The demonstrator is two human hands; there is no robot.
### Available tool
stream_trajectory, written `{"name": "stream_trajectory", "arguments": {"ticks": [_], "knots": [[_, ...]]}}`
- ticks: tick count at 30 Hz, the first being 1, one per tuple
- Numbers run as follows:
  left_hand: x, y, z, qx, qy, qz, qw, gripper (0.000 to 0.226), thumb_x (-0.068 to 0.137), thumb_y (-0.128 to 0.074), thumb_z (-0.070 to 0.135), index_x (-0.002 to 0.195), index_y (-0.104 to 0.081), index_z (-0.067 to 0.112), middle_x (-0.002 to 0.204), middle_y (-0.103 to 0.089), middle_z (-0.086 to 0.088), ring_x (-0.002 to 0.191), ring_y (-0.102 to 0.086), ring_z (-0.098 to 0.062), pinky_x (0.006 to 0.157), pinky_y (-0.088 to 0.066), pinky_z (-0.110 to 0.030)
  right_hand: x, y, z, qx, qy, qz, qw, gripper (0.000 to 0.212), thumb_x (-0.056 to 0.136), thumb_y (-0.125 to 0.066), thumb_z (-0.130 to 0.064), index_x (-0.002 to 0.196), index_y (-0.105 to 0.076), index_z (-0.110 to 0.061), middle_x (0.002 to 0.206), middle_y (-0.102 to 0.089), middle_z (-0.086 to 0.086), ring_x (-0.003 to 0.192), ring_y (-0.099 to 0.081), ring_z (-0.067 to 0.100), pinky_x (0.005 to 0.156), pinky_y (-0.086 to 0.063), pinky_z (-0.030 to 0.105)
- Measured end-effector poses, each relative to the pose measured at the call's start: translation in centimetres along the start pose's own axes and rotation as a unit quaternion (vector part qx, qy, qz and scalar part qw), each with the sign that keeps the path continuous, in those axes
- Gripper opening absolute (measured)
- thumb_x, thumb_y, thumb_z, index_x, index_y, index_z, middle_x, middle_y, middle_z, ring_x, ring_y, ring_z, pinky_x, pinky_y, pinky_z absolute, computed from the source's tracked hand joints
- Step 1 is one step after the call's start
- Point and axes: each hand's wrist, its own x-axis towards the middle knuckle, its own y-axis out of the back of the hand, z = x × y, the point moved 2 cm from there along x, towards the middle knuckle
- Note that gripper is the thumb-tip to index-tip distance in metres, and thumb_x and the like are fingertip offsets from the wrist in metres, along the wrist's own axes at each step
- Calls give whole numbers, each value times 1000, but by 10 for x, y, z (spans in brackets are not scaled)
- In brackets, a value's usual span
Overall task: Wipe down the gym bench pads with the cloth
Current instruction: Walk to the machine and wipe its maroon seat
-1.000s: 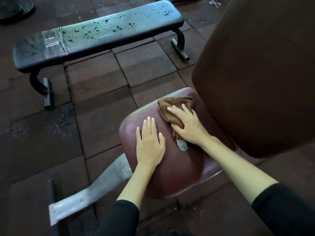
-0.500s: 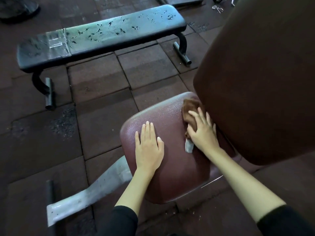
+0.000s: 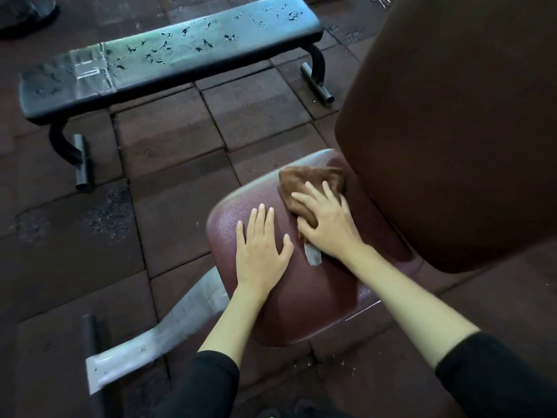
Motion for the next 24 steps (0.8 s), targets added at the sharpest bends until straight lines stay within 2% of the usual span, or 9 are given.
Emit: {"name": "stream_trajectory", "arguments": {"ticks": [2, 7, 12, 17, 22, 24], "knots": [[0, 0, -1, -4, -4, 5, 1000, 65, 86, -35, 43, 139, -44, 7, 147, -40, -11, 137, -34, -23, 113, -25, -47, -31, -1, -4, -8, 19, -7, 1000, 57, 77, -43, -47, 133, -49, -37, 151, -36, -4, 143, -23, 29, 110, -21, 49], [0, 1, -2, -5, -10, -4, 1000, 65, 88, -33, 45, 139, -43, 7, 147, -40, -11, 137, -34, -24, 112, -26, -48, -87, 8, 15, 13, 29, -39, 999, 56, 77, -43, -45, 133, -46, -44, 153, -28, -14, 146, -14, 19, 115, -13, 44], [0, 4, 4, 10, 8, -30, 999, 65, 89, -26, 43, 141, -39, 7, 149, -36, -11, 139, -30, -24, 111, -22, -52, -62, 16, 28, 26, -38, -9, 999, 58, 76, -46, -41, 134, -43, -44, 154, -26, -12, 146, -12, 20, 116, -13, 48], [-21, 6, 21, 7, -19, -26, 999, 59, 91, -28, 36, 140, -42, 8, 148, -38, -11, 138, -32, -23, 111, -23, -53, -48, 15, 31, -10, -99, 26, 995, 56, 81, -49, -42, 136, -42, -41, 155, -26, -7, 145, -15, 25, 115, -13, 48], [-43, 3, 27, 5, -25, -25, 999, 55, 91, -28, 33, 140, -43, 12, 148, -39, -8, 138, -33, -23, 110, -25, -53, -101, 6, 17, -5, -70, 54, 996, 52, 77, -47, -42, 129, -52, -38, 151, -36, -4, 143, -24, 26, 111, -22, 48], [-45, 2, 28, 4, -28, -25, 999, 55, 91, -28, 34, 141, -42, 14, 148, -38, -7, 138, -33, -23, 110, -24, -53, -136, 1, 17, 4, -34, 47, 998, 52, 77, -47, -39, 128, -53, -38, 151, -36, -5, 143, -23, 25, 111, -21, 45]]}}
